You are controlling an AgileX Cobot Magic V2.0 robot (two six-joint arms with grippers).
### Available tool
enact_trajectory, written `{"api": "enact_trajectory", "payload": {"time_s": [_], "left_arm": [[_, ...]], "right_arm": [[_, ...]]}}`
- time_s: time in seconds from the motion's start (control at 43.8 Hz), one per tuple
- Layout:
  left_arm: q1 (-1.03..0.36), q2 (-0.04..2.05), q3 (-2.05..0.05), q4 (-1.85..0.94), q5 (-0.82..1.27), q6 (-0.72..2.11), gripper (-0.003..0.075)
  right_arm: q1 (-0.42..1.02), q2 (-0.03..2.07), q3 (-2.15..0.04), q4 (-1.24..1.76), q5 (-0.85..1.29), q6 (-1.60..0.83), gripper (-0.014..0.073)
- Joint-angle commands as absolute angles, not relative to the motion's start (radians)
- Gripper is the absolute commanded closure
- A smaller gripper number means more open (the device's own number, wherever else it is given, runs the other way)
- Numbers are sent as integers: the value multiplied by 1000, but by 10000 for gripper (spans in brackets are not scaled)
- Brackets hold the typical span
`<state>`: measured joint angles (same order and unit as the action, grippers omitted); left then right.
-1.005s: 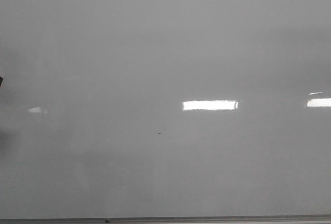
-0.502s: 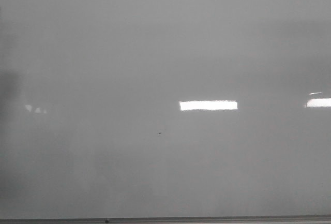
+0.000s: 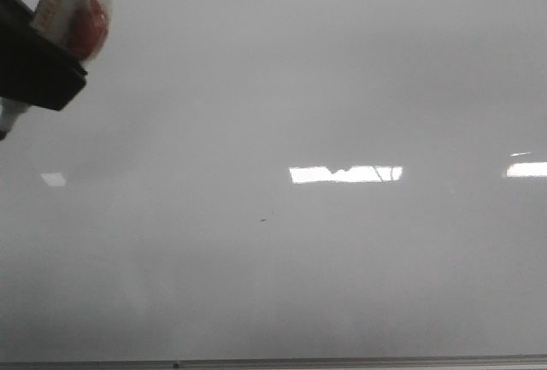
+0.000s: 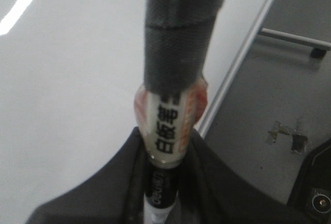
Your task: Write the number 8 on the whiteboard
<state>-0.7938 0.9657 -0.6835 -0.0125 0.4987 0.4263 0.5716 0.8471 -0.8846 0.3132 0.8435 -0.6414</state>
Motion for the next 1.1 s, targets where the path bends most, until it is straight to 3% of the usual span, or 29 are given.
{"api": "enact_trajectory", "payload": {"time_s": [0.0,0.365,0.685,1.073], "left_arm": [[-867,949,-716,-14,451,429,723],[-1009,949,-716,-13,449,431,723],[-1009,949,-716,-13,449,431,723],[-1009,949,-716,-13,445,431,709]], "right_arm": [[667,918,-980,341,826,-699,76],[917,1202,-1246,341,917,-728,76],[952,1304,-1309,342,912,-742,92],[953,1323,-1309,341,893,-750,510]]}}
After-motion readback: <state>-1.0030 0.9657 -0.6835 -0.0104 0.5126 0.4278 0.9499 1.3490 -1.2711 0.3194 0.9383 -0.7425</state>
